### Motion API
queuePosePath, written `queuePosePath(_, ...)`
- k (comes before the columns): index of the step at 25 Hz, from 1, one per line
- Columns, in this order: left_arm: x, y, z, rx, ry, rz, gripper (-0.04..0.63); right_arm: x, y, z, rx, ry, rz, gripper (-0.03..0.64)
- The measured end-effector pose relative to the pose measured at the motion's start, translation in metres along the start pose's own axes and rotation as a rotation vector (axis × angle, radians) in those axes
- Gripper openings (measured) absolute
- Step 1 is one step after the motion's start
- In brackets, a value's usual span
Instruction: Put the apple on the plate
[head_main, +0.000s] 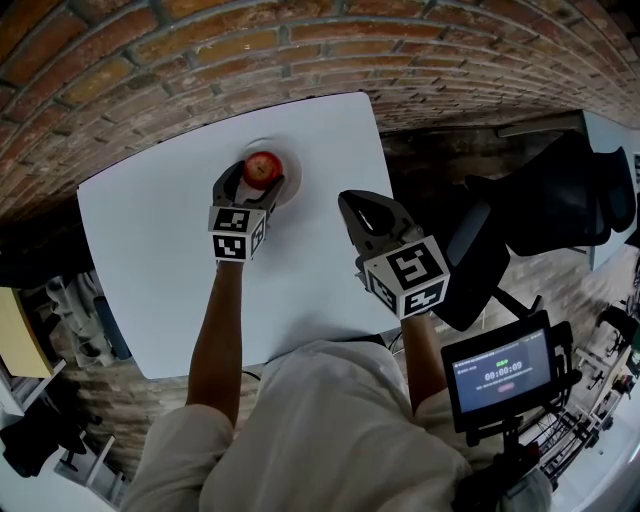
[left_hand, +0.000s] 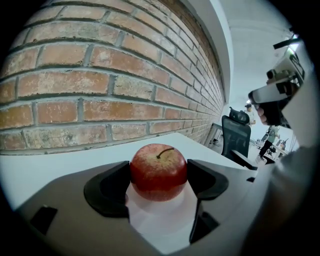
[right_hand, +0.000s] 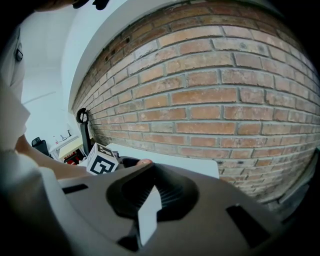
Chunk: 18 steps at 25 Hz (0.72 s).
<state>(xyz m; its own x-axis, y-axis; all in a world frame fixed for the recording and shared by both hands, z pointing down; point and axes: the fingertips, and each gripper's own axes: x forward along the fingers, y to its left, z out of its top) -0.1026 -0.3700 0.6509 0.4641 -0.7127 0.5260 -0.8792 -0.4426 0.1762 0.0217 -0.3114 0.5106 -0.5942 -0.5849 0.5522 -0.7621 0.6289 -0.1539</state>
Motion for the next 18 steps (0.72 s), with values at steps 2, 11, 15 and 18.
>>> queuePosePath(2, 0.0011, 0.0006, -0.0003, 0.001, -0.003, 0.002, 0.367, 0.0005, 0.0005, -0.0014, 0.000, 0.005, 0.002, 0.002)
queuePosePath(11, -0.0018, -0.0016, -0.0045, 0.046, -0.009, 0.029, 0.367, 0.0032, 0.0062, -0.0047, 0.005, 0.016, 0.017, 0.003)
queuePosePath(15, 0.0001, -0.0015, -0.0060, 0.057, 0.000, 0.036, 0.367, 0.0054, 0.0077, -0.0080, 0.009, 0.021, 0.026, 0.003)
queuePosePath(18, -0.0003, -0.0016, -0.0064, 0.060, 0.000, 0.036, 0.367, 0.0045, 0.0081, -0.0082, 0.008, 0.021, 0.027, 0.003)
